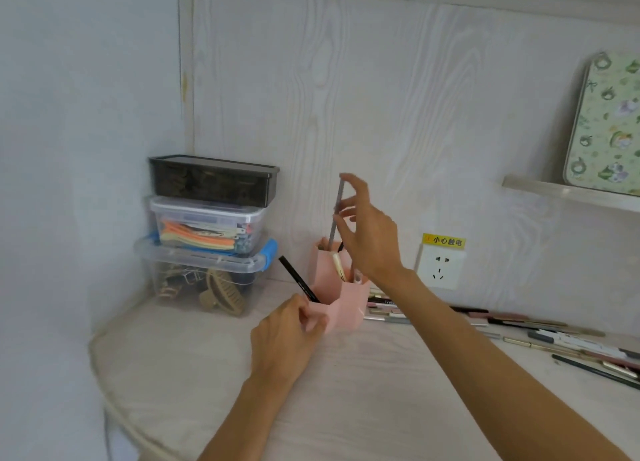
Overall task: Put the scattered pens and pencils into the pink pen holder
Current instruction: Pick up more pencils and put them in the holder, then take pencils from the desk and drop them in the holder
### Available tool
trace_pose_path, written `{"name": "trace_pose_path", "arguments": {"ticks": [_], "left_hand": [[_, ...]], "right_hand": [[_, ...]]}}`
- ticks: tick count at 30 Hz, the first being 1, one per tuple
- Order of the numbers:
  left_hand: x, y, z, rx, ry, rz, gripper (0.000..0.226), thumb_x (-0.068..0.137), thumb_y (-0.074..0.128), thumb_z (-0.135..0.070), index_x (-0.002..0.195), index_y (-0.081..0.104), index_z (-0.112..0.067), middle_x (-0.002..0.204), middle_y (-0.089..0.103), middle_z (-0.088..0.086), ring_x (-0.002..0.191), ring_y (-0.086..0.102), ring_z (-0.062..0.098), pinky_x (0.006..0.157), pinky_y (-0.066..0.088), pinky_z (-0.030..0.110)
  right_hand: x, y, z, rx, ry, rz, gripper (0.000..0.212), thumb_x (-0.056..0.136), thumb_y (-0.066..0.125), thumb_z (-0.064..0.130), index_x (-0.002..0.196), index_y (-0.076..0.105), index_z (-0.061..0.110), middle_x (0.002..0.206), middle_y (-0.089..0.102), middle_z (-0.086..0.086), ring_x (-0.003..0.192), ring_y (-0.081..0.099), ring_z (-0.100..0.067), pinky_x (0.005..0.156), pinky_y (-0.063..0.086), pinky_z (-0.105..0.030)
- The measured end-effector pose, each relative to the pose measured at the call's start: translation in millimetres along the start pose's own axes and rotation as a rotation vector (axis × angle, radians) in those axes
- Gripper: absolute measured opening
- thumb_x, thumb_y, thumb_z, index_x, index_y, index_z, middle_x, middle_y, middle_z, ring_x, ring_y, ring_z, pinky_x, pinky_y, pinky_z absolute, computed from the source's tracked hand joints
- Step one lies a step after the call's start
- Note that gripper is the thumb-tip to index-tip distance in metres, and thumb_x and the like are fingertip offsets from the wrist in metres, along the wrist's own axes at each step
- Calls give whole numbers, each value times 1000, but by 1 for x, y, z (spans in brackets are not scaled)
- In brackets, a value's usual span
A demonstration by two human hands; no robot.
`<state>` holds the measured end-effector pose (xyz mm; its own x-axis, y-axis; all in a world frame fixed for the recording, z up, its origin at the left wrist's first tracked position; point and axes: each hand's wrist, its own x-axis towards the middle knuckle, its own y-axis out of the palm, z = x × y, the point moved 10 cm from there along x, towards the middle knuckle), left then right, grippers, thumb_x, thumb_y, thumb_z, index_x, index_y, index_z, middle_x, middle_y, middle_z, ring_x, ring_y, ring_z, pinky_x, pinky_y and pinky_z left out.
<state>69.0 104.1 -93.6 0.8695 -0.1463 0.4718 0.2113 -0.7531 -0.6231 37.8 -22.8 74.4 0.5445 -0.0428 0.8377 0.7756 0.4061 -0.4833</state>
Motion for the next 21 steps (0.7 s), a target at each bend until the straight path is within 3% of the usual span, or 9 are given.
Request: {"name": "trace_pose_path", "arguments": {"ticks": [3,5,6,9,13,18,21], "left_hand": [[0,-3,-5,25,35,-24,21,79,59,-51,78,46,-35,79,59,-17,69,55,8,60,35,21],[1,-4,-9,51,68,-33,18,81,58,-49,79,50,-34,84,63,-15,73,59,8,60,37,20],[0,-4,-12,62,90,-31,16,81,58,-48,80,53,-33,87,65,-15,75,60,8,60,38,20],[-1,0,-19,79,165,6,12,83,58,-45,85,58,-33,91,66,-16,77,60,5,61,40,18],[-6,10,-30,72,276,92,12,85,59,-44,92,57,-35,97,63,-18,78,60,4,66,42,14],[-12,15,-44,123,353,162,10,89,55,-35,97,59,-31,99,63,-14,79,58,5,69,46,18],[-20,24,-67,147,409,161,16,92,52,-33,104,62,-33,103,63,-18,74,55,3,69,44,14]], "right_hand": [[-8,24,-6,-136,-30,136,38,89,56,20,125,44,26,99,70,7,78,61,-11,61,41,-23],[-12,34,-16,-148,-23,220,25,92,52,27,116,58,24,106,69,6,104,55,-15,84,41,-29],[-14,38,-22,-141,-16,275,26,93,50,30,117,60,25,112,67,5,114,48,-16,93,35,-30],[-22,34,-42,-14,69,376,34,97,40,36,129,51,31,127,58,5,124,39,-13,101,26,-28],[-50,-14,-101,93,286,262,30,97,39,37,123,54,32,120,60,9,115,46,-10,91,33,-25],[-137,-75,-192,-66,572,194,20,92,52,9,98,69,16,103,70,-2,102,61,-22,82,41,-26],[-175,-78,-214,-170,613,256,26,85,56,3,101,68,19,104,68,-5,103,58,-25,83,42,-29]]}}
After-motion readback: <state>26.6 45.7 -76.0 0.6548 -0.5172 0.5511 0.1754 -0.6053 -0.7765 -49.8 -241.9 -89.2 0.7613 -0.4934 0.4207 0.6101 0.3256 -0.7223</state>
